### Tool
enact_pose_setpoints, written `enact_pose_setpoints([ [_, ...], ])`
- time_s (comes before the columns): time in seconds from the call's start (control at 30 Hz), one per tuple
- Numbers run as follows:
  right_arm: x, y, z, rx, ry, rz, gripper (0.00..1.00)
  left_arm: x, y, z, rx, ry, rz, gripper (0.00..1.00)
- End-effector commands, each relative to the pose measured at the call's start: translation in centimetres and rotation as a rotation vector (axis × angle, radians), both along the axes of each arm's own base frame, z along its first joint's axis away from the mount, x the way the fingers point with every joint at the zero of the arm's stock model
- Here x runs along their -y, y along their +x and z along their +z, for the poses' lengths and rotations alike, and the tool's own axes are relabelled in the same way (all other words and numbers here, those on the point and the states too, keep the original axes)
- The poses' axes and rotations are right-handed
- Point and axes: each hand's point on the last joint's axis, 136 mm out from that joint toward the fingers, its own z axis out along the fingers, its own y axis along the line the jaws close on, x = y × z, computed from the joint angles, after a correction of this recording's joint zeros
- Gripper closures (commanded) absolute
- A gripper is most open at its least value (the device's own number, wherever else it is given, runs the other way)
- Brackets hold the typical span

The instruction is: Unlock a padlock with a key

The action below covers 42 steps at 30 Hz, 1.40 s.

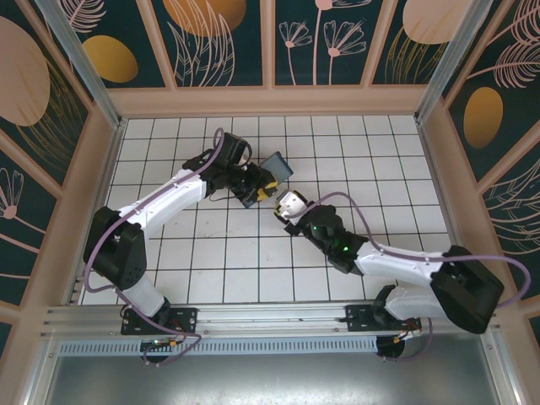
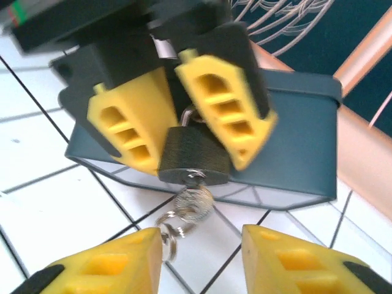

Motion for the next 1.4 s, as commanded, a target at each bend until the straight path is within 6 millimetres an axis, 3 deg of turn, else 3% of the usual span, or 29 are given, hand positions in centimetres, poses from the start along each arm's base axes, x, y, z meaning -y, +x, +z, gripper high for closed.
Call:
enact_pose_setpoints([
  [0.0,0.7,-0.3,0.9,-0.277,0.286,-0.041,0.59,0.4,0.6,2.1,0.109,-0.019,-0.037,0.77],
  [0.13,0.5,0.2,2.8,-0.541,0.657,-0.045,0.58,0.5,0.8,2.6,0.136,-0.033,-0.035,0.77],
  [0.27,-0.7,0.6,3.3,-0.713,0.835,0.017,0.57,0.6,0.9,2.6,0.151,-0.040,-0.037,0.76],
  [0.8,-3.3,3.2,3.7,-0.720,0.972,0.075,0.57,1.0,0.7,3.2,0.142,-0.073,-0.040,0.76],
  [0.9,-3.4,3.7,3.8,-0.719,1.008,0.068,0.63,1.0,0.7,3.3,0.140,-0.078,-0.038,0.76],
  [1.0,-3.6,3.9,3.8,-0.739,1.036,0.063,0.76,0.8,0.7,3.2,0.141,-0.074,-0.030,0.75],
  [1.1,-3.7,3.6,4.1,-0.759,1.058,0.080,0.88,0.5,0.6,2.5,0.127,-0.057,-0.018,0.62],
  [1.17,-3.4,3.5,3.7,-0.777,1.055,0.063,0.89,0.1,0.5,2.1,0.126,-0.037,-0.009,0.49],
  [1.37,-2.3,3.0,3.0,-0.797,1.041,0.023,0.91,-1.2,0.1,2.6,0.151,0.011,0.018,0.36],
])
